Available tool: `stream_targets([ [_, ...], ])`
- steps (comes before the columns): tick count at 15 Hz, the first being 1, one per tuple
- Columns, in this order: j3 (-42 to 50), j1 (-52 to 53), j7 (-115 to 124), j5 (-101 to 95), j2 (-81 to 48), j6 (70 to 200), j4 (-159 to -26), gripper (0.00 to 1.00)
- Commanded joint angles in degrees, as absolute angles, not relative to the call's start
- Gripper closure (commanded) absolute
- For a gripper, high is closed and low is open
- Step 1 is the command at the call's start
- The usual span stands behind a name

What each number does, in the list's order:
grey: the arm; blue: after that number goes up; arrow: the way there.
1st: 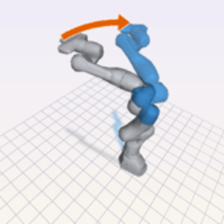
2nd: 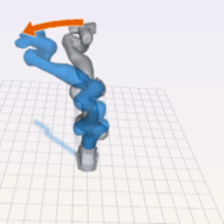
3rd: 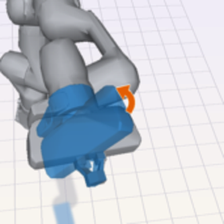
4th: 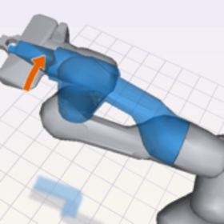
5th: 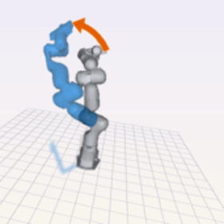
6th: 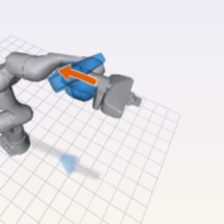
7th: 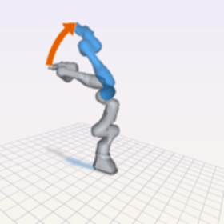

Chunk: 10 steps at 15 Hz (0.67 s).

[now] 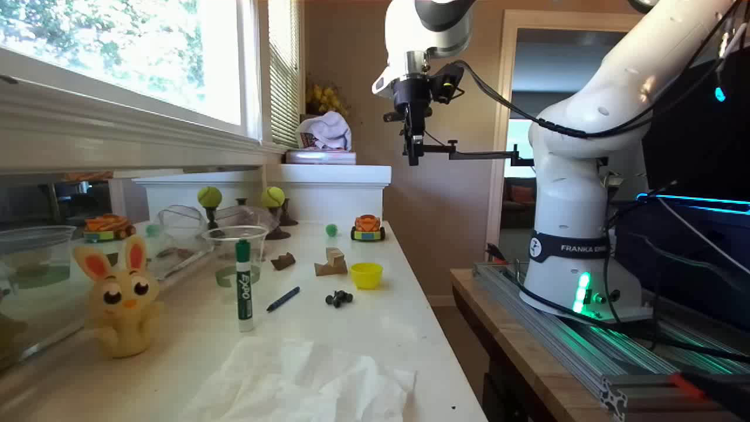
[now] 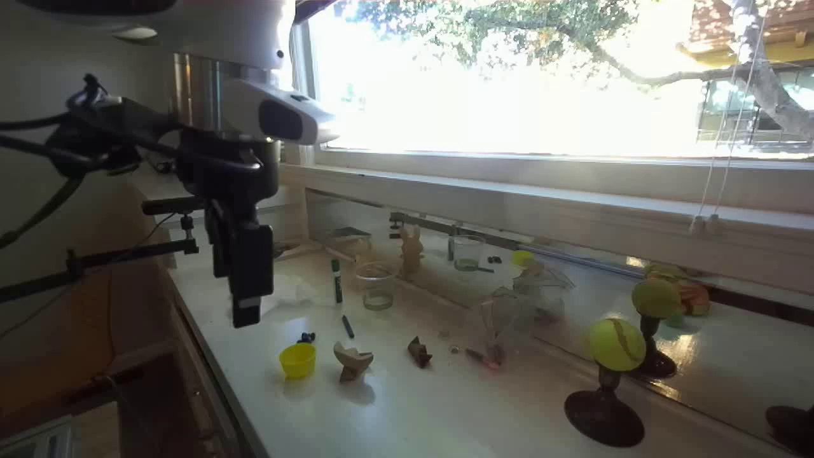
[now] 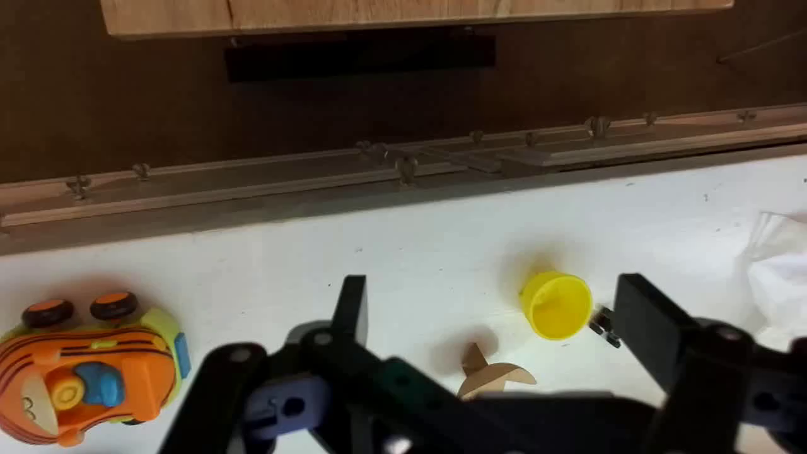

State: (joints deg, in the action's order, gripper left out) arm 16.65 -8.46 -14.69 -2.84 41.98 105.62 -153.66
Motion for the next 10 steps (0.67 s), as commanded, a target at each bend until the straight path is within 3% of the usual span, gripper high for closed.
stream_targets([
  [1,16.11,-9.07,-15.05,-2.46,41.84,105.56,-153.58,0.0],
  [10,15.34,-8.86,-14.05,-2.29,41.53,106.27,-153.77,0.0],
])
